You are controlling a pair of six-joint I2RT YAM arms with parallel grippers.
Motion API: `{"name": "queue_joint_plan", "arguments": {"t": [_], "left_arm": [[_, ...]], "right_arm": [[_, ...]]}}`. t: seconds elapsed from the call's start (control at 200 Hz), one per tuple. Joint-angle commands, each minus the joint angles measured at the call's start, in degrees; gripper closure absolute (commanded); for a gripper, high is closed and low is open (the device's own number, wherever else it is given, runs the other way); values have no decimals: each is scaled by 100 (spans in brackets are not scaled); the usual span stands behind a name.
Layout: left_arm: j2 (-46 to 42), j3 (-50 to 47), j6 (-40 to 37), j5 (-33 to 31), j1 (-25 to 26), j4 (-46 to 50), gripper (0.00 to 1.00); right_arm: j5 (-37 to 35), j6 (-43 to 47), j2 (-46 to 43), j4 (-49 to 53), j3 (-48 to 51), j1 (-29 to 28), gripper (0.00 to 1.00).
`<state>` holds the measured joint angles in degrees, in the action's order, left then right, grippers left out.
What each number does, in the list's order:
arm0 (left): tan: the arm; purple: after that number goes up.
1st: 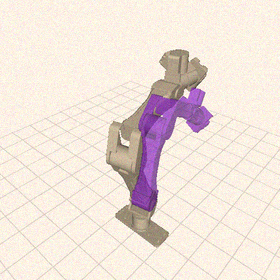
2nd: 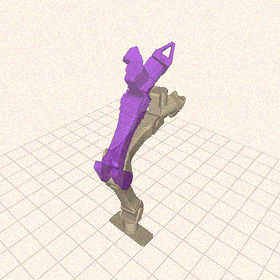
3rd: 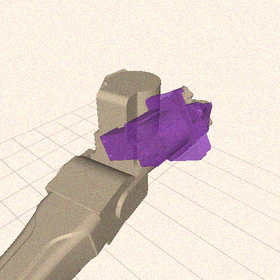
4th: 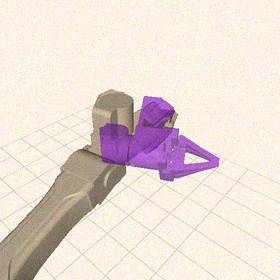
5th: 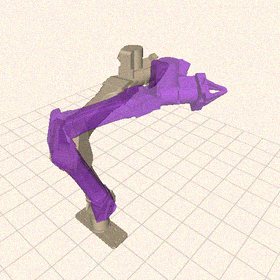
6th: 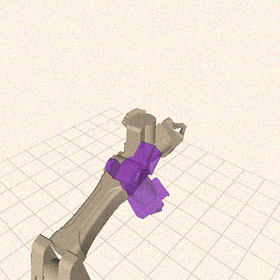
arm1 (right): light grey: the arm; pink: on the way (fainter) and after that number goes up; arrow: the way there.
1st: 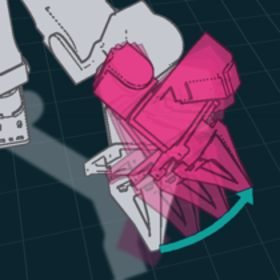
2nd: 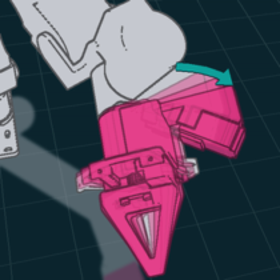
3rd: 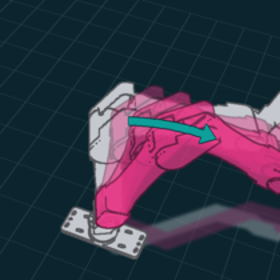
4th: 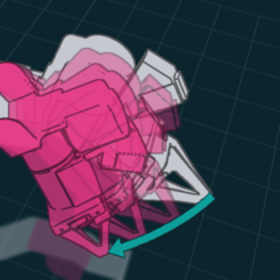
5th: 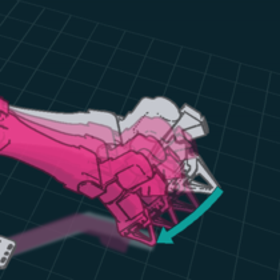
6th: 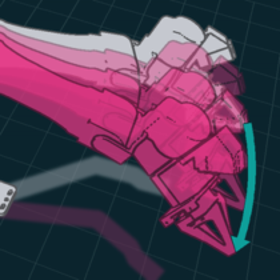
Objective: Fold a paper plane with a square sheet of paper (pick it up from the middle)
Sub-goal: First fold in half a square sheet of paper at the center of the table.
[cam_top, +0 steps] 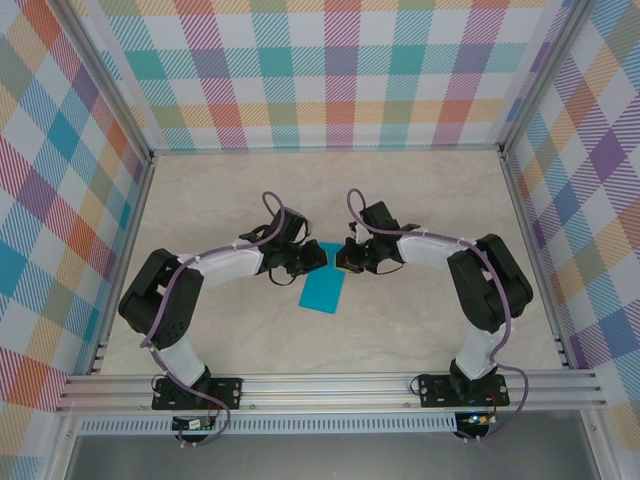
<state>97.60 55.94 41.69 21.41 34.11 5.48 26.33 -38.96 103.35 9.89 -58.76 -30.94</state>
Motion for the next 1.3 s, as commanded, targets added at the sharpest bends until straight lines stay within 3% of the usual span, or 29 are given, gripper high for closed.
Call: {"name": "queue_joint_plan", "arguments": {"t": [0.0,0.53,1.295], "left_arm": [[-60,-295,505,282,88,-494,87],[400,-658,1174,540,621,-1547,92],[871,-499,894,295,665,-958,97]], "right_arm": [[242,-42,169,-249,-86,57,100],[395,-189,660,-853,116,218,100],[184,-201,537,-1005,392,228,100]]}}
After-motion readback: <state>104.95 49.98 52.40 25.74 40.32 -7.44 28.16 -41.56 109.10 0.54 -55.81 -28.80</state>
